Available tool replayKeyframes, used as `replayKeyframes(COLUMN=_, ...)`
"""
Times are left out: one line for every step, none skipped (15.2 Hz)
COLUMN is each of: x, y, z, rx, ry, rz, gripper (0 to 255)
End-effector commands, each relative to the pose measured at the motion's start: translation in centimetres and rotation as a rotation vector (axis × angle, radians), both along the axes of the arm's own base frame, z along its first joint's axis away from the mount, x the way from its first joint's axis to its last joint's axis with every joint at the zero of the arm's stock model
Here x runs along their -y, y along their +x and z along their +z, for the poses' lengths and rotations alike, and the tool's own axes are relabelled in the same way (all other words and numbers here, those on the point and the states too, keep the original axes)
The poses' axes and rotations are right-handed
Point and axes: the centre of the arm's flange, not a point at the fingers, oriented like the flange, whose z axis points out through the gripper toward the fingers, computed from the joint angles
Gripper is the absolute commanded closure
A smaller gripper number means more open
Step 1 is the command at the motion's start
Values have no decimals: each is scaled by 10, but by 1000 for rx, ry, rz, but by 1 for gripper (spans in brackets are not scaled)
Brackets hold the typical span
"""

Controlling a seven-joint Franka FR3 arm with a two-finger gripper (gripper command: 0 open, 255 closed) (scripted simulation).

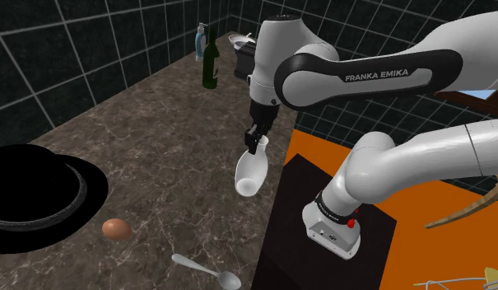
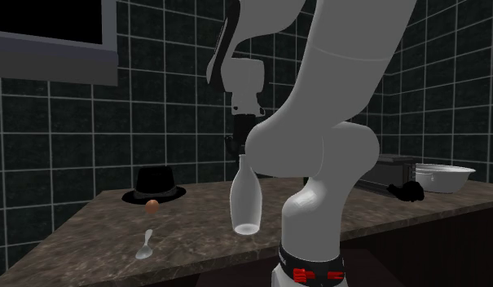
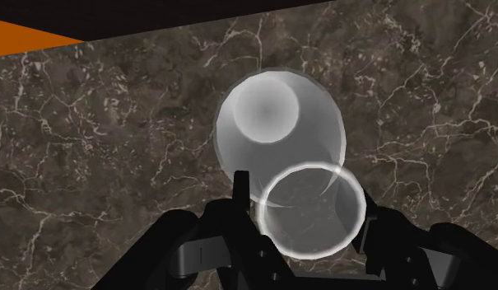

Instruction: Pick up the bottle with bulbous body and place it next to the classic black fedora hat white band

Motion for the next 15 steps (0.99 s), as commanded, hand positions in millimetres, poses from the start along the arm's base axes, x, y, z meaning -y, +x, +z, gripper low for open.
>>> replayKeyframes(x=0, y=0, z=0, rx=0, ry=0, rz=0, gripper=255)
replayKeyframes(x=0, y=0, z=0, rx=0, ry=0, rz=0, gripper=255)
replayKeyframes(x=0, y=0, z=5, rx=0, ry=0, rz=0, gripper=255)
replayKeyframes(x=0, y=0, z=11, rx=0, ry=0, rz=0, gripper=255)
replayKeyframes(x=0, y=0, z=16, rx=0, ry=0, rz=0, gripper=255)
replayKeyframes(x=0, y=0, z=21, rx=0, ry=0, rz=0, gripper=255)
replayKeyframes(x=0, y=0, z=26, rx=0, ry=0, rz=0, gripper=255)
replayKeyframes(x=0, y=0, z=32, rx=0, ry=0, rz=0, gripper=255)
replayKeyframes(x=0, y=0, z=37, rx=0, ry=0, rz=0, gripper=255)
replayKeyframes(x=0, y=0, z=42, rx=0, ry=0, rz=0, gripper=255)
replayKeyframes(x=0, y=0, z=48, rx=0, ry=0, rz=0, gripper=255)
replayKeyframes(x=0, y=0, z=53, rx=0, ry=0, rz=0, gripper=255)
replayKeyframes(x=0, y=0, z=58, rx=0, ry=0, rz=0, gripper=255)
replayKeyframes(x=0, y=0, z=63, rx=0, ry=0, rz=0, gripper=255)
replayKeyframes(x=0, y=0, z=69, rx=0, ry=0, rz=0, gripper=255)
